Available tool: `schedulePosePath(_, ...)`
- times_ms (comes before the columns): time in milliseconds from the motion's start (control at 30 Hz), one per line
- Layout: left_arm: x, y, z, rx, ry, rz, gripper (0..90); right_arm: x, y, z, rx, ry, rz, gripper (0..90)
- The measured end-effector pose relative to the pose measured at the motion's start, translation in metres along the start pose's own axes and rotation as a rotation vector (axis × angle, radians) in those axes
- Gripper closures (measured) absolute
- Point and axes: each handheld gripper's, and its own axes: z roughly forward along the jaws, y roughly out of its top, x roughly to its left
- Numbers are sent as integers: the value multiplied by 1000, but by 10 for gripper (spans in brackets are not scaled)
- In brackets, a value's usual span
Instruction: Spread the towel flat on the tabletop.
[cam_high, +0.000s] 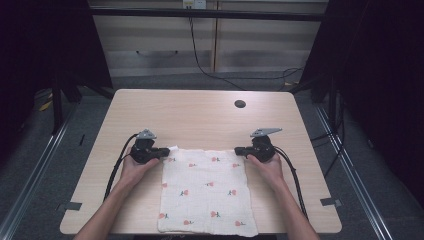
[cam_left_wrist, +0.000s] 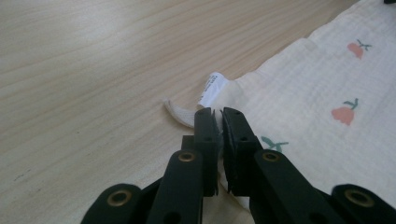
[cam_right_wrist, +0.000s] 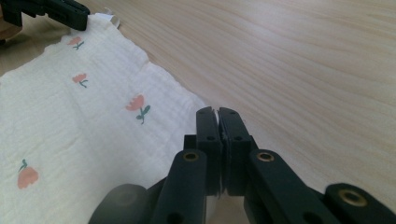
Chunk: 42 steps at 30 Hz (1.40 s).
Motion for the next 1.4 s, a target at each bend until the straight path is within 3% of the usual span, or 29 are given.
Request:
schedulePosePath(200,0,3,-7,-31,-23,0,851,2,4,-6,-27,-4,-3,876)
schedulePosePath(333,-1,7,-17,-86,-40,-31,851,2,8,-15,-60,-9,0,876)
schedulePosePath(600,-7,17,-34,-144,-46,-6,851,6,12,-22,-95,-8,-5,876)
schedulePosePath(733,-12,16,-40,-147,-41,4,851,10,18,-31,-111,-13,-34,877)
schedulePosePath(933,-16,21,-51,-193,-56,6,851,17,29,-44,-155,-1,-57,876)
schedulePosePath(1133,-19,27,-55,-207,-48,17,852,16,38,-48,-174,-2,-63,876)
schedulePosePath(1400,-20,50,-67,-249,-28,21,852,14,54,-56,-189,-21,-63,877)
